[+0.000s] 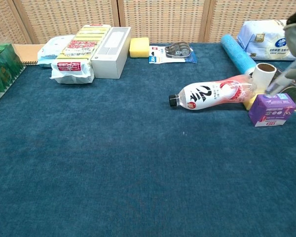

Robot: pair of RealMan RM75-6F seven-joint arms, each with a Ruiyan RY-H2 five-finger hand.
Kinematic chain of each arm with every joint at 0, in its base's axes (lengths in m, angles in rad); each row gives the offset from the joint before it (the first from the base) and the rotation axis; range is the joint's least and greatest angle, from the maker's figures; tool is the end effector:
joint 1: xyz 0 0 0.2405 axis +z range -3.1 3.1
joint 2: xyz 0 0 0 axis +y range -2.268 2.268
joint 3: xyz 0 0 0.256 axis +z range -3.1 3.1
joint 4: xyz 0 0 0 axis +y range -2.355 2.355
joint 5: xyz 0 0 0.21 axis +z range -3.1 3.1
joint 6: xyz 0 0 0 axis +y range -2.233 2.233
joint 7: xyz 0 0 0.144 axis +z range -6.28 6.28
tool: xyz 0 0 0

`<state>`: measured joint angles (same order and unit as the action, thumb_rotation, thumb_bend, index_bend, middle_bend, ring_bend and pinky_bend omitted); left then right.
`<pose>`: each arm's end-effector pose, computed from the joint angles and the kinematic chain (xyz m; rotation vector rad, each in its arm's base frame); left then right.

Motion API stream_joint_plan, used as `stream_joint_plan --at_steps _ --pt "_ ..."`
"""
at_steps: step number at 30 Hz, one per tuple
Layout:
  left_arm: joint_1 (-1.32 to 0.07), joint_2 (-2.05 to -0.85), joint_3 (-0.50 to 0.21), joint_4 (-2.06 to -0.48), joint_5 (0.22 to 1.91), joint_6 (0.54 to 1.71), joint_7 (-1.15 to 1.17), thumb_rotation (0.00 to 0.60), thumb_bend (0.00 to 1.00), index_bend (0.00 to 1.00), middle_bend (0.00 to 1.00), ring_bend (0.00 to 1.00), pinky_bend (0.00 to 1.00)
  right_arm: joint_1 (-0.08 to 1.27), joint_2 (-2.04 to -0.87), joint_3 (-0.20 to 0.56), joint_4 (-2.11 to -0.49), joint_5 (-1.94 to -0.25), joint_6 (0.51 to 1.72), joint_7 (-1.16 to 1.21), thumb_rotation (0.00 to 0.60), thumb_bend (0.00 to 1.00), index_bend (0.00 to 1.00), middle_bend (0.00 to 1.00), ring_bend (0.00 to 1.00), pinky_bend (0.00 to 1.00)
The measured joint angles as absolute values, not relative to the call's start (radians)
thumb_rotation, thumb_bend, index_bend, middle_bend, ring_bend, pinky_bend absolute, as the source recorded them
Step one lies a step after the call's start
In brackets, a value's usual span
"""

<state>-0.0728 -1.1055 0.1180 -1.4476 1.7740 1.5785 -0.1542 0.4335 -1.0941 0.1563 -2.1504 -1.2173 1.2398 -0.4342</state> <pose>-0.3181 0.1387 0.1520 -1.6726 -0.8772 -0.9602 -0.1468 -0.2483 0.1180 1.6557 -0.9934 1.0300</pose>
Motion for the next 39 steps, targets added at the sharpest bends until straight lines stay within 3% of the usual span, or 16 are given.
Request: stream_joint_plan --at_steps 6,13,18,32,39 --pt "-0.071 -1.105 0.119 -1.446 1.768 1.574 -0.152 0.6 0.11 0.0 0.16 0.08 0.29 0.432 -1.117 0.111 -2.141 -1.332 1.406 -0.453 0.6 0.42 0.82 1.0 1.0 1.0" --pt "-0.075 -1.108 0.119 -1.448 1.771 1.57 -0.146 0.6 0.11 0.0 0.16 0.08 0.29 0.426 -1.138 0.122 -2.125 -1.329 1.369 -0.548 0.6 0.42 0.82 1.0 1.0 1.0" --pt "-0.077 -1.107 0.121 -1.453 1.775 1.566 -0.138 0.6 0.11 0.0 0.16 0.08 0.29 0.427 -1.163 0.128 -2.15 -1.361 1.439 -0.532 0.6 0.42 0.82 1.0 1.0 1.0" --pt "-0.079 -1.104 0.12 -1.446 1.767 1.565 -0.159 0.6 0.11 0.0 0.16 0.08 0.29 0.532 -1.208 0.344 -2.181 -0.969 1.357 -0.513 0.6 0.42 0.82 1.0 1.0 1.0" --pt "-0.083 -1.103 0.119 -1.447 1.764 1.556 -0.16 0.6 0.11 0.0 0.16 0.08 0.29 0.596 -1.242 0.388 -2.087 -0.865 1.356 -0.554 0.6 0.42 0.82 1.0 1.0 1.0"
